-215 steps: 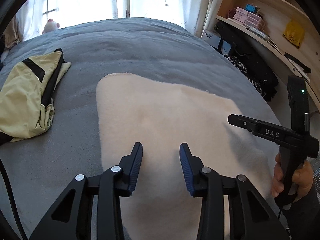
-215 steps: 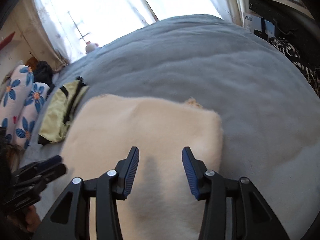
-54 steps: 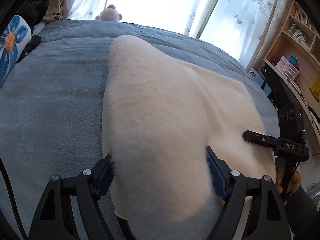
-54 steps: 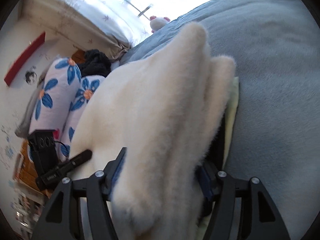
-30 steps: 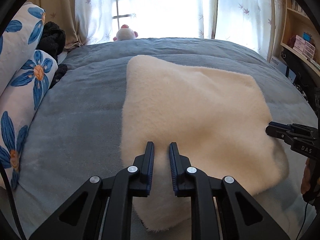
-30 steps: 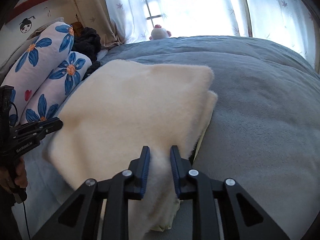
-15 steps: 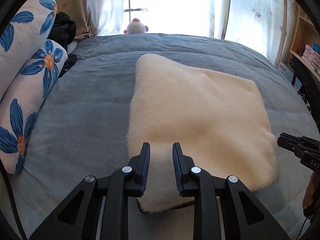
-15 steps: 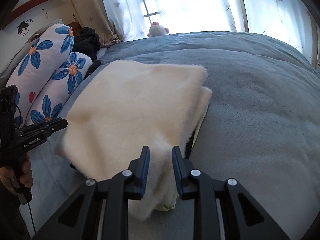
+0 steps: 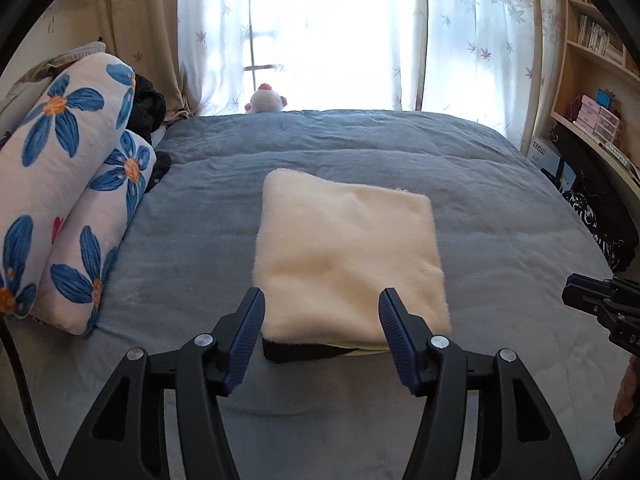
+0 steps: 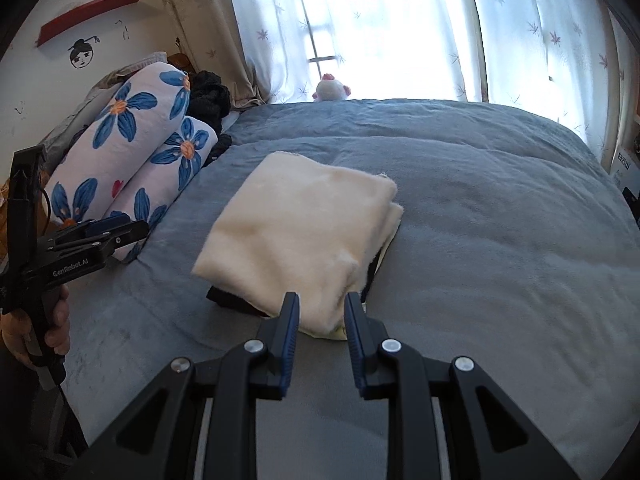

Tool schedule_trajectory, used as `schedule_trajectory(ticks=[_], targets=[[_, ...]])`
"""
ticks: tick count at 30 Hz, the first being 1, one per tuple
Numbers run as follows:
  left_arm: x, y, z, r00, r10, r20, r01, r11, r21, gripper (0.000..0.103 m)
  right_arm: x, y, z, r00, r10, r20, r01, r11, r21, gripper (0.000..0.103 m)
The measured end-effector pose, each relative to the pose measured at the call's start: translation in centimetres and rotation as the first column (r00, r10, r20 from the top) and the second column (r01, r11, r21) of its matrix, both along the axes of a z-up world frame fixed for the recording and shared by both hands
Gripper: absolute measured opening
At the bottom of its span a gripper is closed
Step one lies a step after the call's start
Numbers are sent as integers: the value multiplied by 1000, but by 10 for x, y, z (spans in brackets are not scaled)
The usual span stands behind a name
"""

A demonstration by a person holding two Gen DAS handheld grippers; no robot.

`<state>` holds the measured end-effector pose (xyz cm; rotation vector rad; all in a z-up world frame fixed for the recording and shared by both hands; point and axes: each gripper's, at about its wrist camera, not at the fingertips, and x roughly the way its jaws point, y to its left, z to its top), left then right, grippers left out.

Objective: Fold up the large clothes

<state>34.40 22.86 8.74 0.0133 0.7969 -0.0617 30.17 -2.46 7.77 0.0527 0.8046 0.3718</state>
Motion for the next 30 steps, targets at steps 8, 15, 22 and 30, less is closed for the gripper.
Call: schedule_trajectory(ticks=[8, 15, 22, 30], targets=[[-105, -27, 73, 998, -29, 59, 30, 999, -11, 68, -116, -32, 81, 996, 18, 90, -19, 1000, 20, 31], [-204, -63, 94, 991, -96, 91, 98, 995, -16, 80, -203, -54, 100, 991, -9, 130, 12, 1000, -18, 53], [-289, -103, 61, 991, -85, 106, 87, 996, -19, 102, -249, -75, 38, 992, -121, 42, 121, 993, -8, 64], [-323, -141, -24, 999, 7, 35, -6, 999, -34, 102, -284, -71, -47, 970, -240, -47, 239, 970, -39, 76]])
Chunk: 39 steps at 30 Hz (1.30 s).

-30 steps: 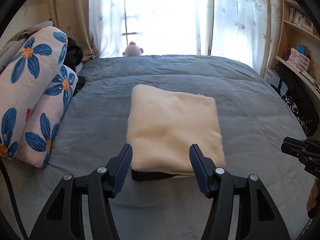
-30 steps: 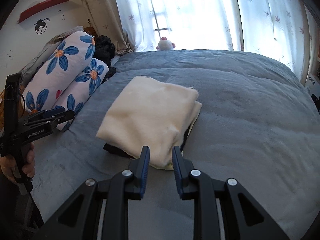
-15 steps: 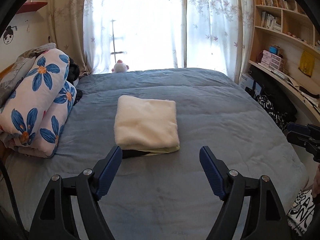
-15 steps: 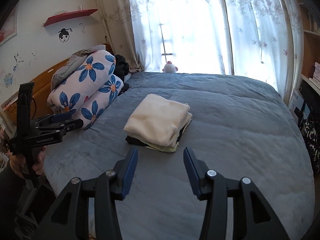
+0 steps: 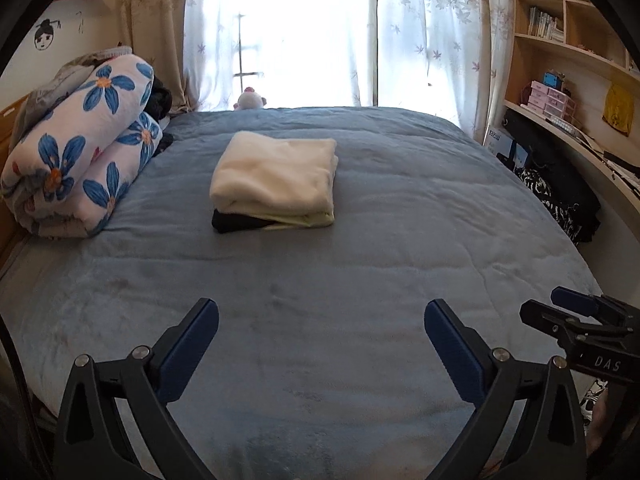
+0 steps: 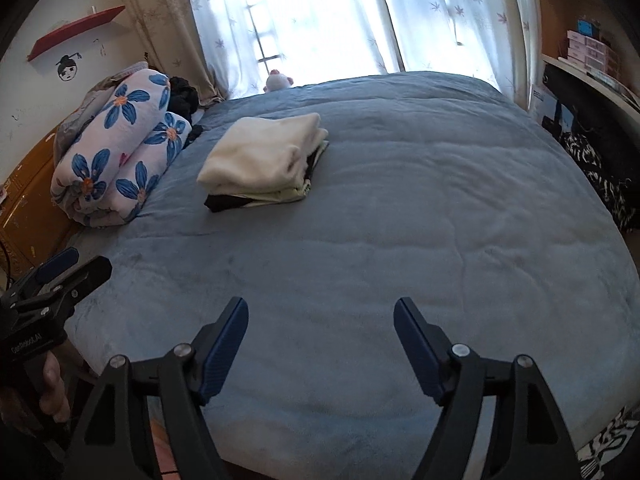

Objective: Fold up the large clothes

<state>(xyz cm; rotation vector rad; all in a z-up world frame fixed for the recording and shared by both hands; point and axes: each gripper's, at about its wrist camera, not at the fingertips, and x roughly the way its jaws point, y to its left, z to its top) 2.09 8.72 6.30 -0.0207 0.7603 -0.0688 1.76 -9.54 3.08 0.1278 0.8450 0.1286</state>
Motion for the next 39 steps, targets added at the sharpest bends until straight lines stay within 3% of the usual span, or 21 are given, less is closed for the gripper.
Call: schedule_trajectory(ticks=[6, 11, 21, 39], targets=[[0, -24, -38, 998, 18, -53, -17, 1000, 19, 102, -15, 4, -27, 997, -76, 11, 76, 996, -51, 77], [2, -33, -55, 995, 32, -96, -32, 999, -2, 102, -19, -4, -33, 994, -112, 11, 112, 993, -21, 78], [17, -30, -67, 987, 63, -146, -66, 998, -14, 102, -13, -3, -40, 996, -90, -1, 90, 995, -31, 79], [16, -36, -66, 988, 74, -137, -71, 997, 32, 102, -12, 4, -41, 997, -80, 9, 80, 996, -35, 79]])
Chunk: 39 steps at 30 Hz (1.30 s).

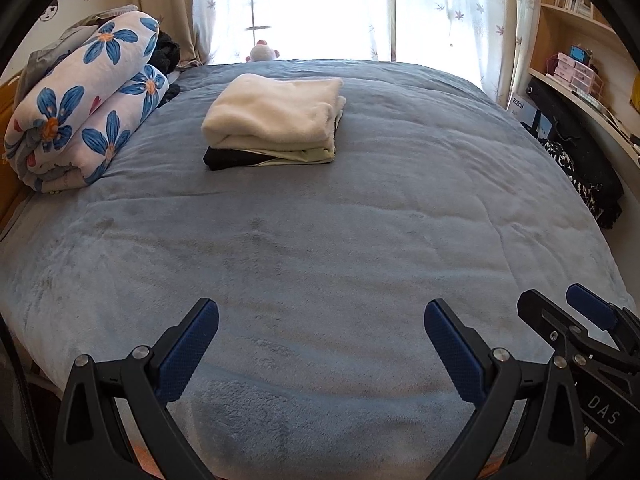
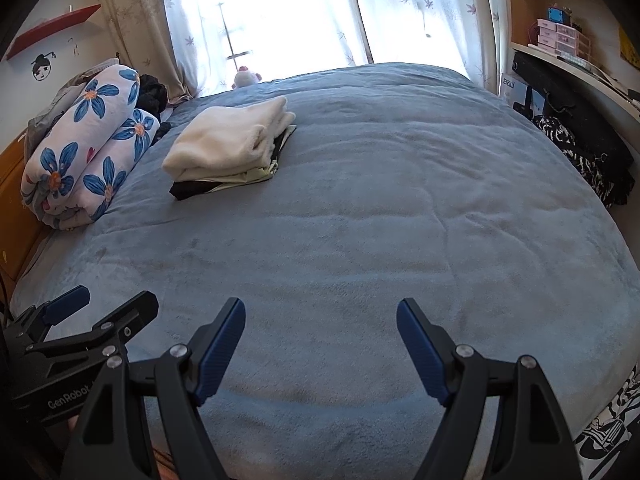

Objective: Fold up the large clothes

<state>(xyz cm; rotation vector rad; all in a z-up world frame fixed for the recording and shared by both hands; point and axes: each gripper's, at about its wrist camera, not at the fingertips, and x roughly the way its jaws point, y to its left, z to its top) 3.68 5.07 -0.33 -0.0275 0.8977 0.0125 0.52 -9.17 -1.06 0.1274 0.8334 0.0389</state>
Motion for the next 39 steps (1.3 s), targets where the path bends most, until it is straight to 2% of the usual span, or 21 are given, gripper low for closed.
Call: schedule_trajectory(ticks=[39], targets=[[-7, 1, 2, 1000, 20, -1, -20, 1000, 10, 102, -1, 1, 1, 1000, 5, 2, -5, 1000, 2, 79]])
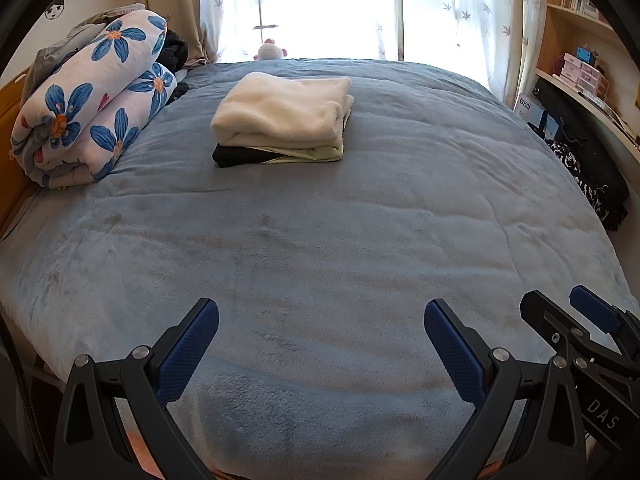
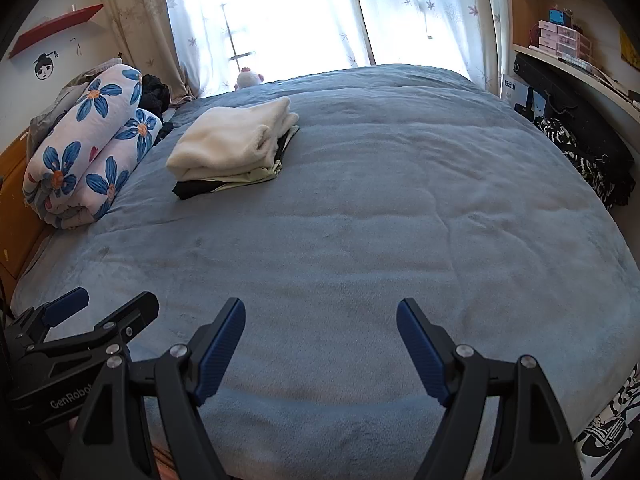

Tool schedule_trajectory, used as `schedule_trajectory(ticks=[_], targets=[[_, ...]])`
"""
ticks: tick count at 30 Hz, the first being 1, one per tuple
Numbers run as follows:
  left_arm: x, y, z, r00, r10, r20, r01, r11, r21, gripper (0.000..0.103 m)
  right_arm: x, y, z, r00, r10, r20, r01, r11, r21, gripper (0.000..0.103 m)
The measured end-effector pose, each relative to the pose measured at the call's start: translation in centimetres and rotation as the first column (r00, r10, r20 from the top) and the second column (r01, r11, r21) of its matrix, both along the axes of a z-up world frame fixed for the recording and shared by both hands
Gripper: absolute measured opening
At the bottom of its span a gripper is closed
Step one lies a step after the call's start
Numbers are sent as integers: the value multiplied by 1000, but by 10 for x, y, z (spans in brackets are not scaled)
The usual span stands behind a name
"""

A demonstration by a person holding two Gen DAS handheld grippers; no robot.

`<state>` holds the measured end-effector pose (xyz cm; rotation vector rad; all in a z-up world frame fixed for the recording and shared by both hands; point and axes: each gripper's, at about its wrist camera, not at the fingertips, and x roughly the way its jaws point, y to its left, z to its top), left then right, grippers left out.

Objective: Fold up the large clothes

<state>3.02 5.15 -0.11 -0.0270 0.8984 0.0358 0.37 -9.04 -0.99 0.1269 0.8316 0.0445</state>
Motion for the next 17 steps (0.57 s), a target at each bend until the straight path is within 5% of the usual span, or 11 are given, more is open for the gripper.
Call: schedule_trajectory(ticks=[17], targets=[[-4, 5, 0, 1000, 3, -8, -3, 1000, 9, 102, 0, -1, -1, 1000, 0, -5, 0, 1000, 2, 79]])
